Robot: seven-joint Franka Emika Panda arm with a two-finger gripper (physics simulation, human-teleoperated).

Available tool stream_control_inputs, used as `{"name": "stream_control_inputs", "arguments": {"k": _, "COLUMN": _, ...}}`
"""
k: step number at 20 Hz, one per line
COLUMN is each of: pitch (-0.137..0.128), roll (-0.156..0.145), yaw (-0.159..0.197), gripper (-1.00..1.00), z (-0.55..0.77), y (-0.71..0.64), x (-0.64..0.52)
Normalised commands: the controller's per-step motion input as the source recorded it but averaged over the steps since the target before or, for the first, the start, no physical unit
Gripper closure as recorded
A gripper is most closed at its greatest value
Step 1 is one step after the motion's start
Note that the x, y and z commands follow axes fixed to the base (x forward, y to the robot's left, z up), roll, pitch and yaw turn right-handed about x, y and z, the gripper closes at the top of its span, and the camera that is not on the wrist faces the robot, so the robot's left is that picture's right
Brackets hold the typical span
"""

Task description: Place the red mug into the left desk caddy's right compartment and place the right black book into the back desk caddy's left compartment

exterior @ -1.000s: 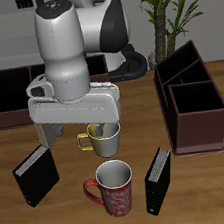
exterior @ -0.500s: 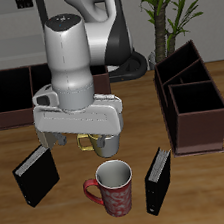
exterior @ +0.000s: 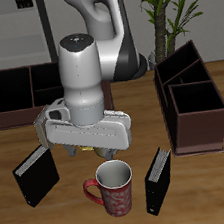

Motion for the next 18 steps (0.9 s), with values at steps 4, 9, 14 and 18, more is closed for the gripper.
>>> {"name": "stream_control_inputs", "arguments": {"k": 4, "pitch": 0.037, "roll": 0.023, "yaw": -0.044, "gripper": -1.00, "z": -0.30, "y": 0.14, "x": 0.03}}
{"name": "stream_control_inputs", "arguments": {"k": 9, "pitch": 0.040, "roll": -0.008, "yaw": -0.043, "gripper": -1.00, "z": -0.21, "y": -0.05, "x": 0.05}}
{"name": "stream_control_inputs", "arguments": {"k": 14, "pitch": 0.048, "roll": -0.007, "yaw": 0.006, "gripper": 1.00, "z": -0.31, "y": -0.04, "x": 0.00}}
{"name": "stream_control_inputs", "arguments": {"k": 18, "pitch": 0.033, "roll": 0.020, "yaw": -0.056, "gripper": 1.00, "z": -0.18, "y": 0.05, "x": -0.13}}
